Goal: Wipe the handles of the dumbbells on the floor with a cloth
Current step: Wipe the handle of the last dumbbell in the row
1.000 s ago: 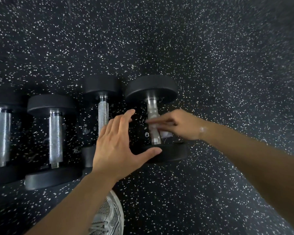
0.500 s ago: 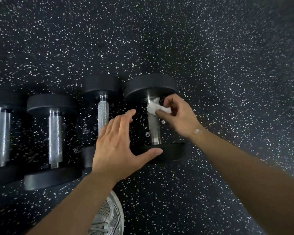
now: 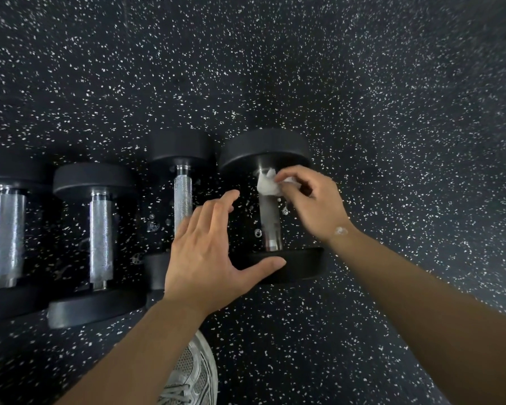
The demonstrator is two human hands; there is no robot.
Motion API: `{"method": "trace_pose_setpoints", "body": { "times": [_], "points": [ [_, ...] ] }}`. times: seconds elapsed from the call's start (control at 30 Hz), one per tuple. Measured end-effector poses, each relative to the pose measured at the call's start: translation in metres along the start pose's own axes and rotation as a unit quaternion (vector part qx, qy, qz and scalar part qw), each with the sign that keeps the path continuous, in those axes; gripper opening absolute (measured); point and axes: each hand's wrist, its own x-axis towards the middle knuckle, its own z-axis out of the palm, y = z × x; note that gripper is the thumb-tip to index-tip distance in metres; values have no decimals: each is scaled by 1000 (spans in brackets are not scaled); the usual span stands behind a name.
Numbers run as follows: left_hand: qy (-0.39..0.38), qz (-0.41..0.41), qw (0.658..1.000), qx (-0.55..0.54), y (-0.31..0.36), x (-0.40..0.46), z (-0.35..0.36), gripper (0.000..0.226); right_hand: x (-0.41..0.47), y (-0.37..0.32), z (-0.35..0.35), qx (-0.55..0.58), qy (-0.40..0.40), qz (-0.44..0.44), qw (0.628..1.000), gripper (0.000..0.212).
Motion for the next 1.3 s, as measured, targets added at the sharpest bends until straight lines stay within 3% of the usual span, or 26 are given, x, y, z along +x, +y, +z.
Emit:
{"method": "trace_pose_setpoints", "body": {
  "times": [0.13,0.27,0.37,0.47,0.53,0.6,0.67,0.77,0.9,0.97,1.1,1.17,1.23,1.3],
  "points": [
    [0,1,1000,2,0,0,0,114,3,-1,1,-66,44,-5,997,17],
    [0,3,1000,3,-1,0,1,114,4,-3,7,-180,69,-47,980,37],
    [0,1,1000,1,-1,0,1,114,2,3,7,-227,61,-77,969,32],
    [-4,-1,1000,-6,-2,0,1,114,-3,9,-4,-211,-9,-117,970,31],
    [-7,-2,1000,-10,-2,0,1,114,-6,10,-15,-189,-117,-139,965,31],
    [-7,-2,1000,-11,-2,0,1,113,-8,6,-22,-195,-222,-145,944,28],
    [-5,-2,1000,-7,-2,0,1,113,-5,1,-26,-236,-267,-161,920,28],
    [-8,-4,1000,-7,-1,0,1,115,4,-2,-24,-310,-190,-205,909,32],
    [-4,-1,1000,-7,-2,0,1,116,21,-1,-13,-254,-65,-170,950,28],
    [-7,-1,1000,-8,-3,0,0,116,18,-1,-11,-248,-106,-169,948,32],
    [-3,1,1000,-11,-2,0,0,114,0,-1,-28,-231,-325,-136,907,27],
    [-4,1,1000,-8,-1,0,0,114,-2,-2,-35,-232,-392,-105,884,26],
    [-5,2,1000,-10,0,0,0,115,2,-4,-35,-263,-376,-121,880,25],
    [-4,4,1000,-10,1,0,0,115,11,-5,-32,-280,-281,-147,906,25]
  ]
}}
